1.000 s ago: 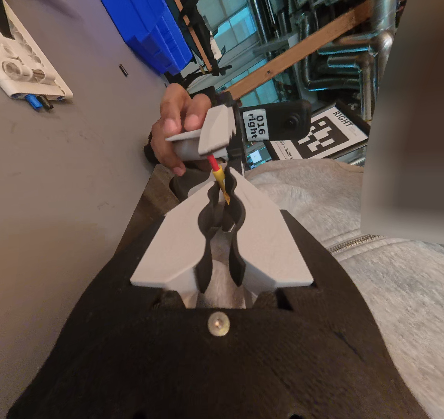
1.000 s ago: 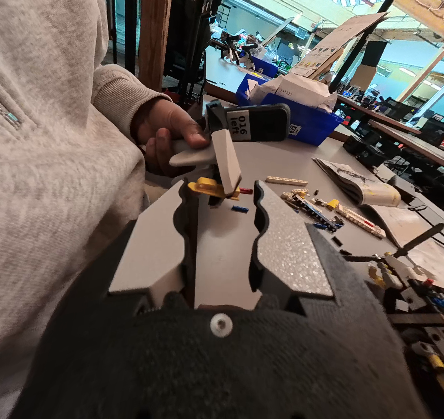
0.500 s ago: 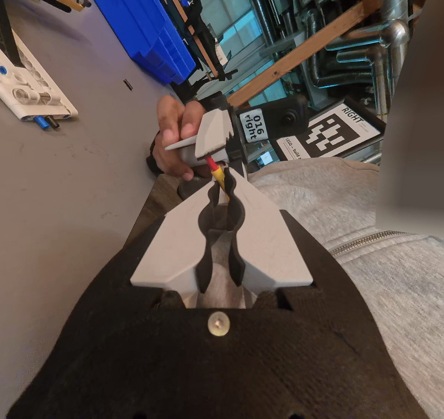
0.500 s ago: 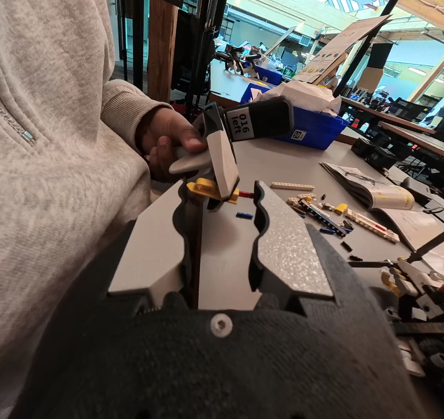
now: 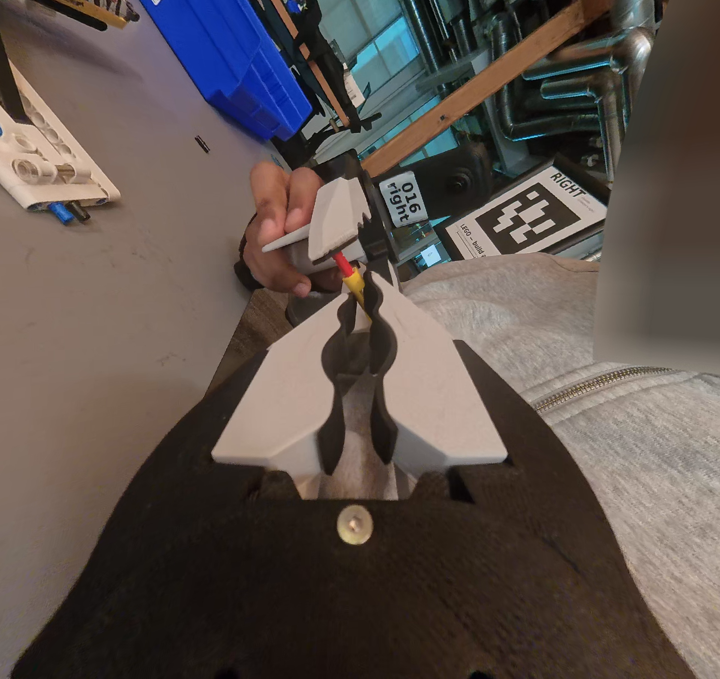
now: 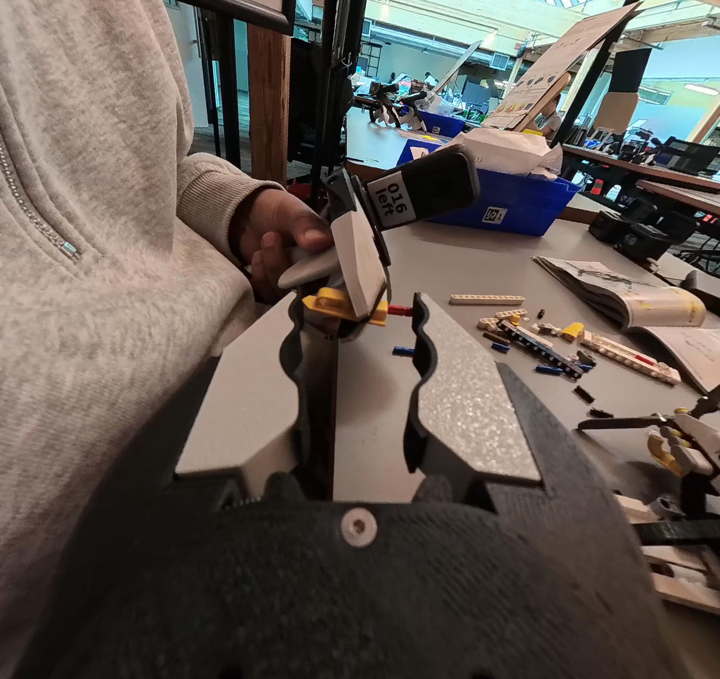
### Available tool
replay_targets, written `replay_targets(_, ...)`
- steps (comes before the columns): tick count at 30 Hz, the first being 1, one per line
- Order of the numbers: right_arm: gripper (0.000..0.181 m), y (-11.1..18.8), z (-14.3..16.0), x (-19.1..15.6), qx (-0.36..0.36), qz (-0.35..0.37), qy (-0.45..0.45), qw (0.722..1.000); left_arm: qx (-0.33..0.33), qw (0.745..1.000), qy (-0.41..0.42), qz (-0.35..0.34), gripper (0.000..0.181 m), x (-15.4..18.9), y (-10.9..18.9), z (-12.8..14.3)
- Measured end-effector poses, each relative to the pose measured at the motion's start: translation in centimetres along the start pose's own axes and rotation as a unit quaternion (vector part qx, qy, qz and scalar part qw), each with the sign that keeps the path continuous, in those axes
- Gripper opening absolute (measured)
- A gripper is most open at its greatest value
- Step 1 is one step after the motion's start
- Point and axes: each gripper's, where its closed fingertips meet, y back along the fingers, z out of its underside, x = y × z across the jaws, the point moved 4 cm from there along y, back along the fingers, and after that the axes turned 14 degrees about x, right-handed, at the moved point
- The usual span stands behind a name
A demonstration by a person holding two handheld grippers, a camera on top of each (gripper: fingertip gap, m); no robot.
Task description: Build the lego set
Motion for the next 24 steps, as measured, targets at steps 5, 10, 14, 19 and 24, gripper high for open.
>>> replay_targets(5, 0.055, 0.14, 0.11, 0.06, -0.004, 0.001, 0.024, 1.0, 0.0, 1.0, 0.0, 0.001, 0.001, -0.01, -0.08, 0.04)
replay_targets(10, 0.054, 0.23, 0.06, 0.01, -0.002, 0.003, 0.035, 0.999, 0.003, 1.0, 0.0, 0.001, 0.003, -0.07, -0.05, 0.0)
replay_targets(14, 0.054, 0.19, 0.1, 0.04, -0.005, 0.005, 0.038, 0.999, 0.005, 1.0, 0.0, 0.001, 0.002, -0.12, -0.01, -0.04)
replay_targets(19, 0.054, 0.16, 0.14, 0.09, -0.008, 0.005, 0.036, 0.999, 0.014, 1.0, 0.002, 0.0, 0.003, -0.28, 0.06, -0.22)
replay_targets(24, 0.054, 0.07, 0.22, 0.22, -0.013, 0.012, 0.038, 0.999, 0.023, 1.0, -0.003, -0.008, 0.003, -0.51, 0.14, -0.33)
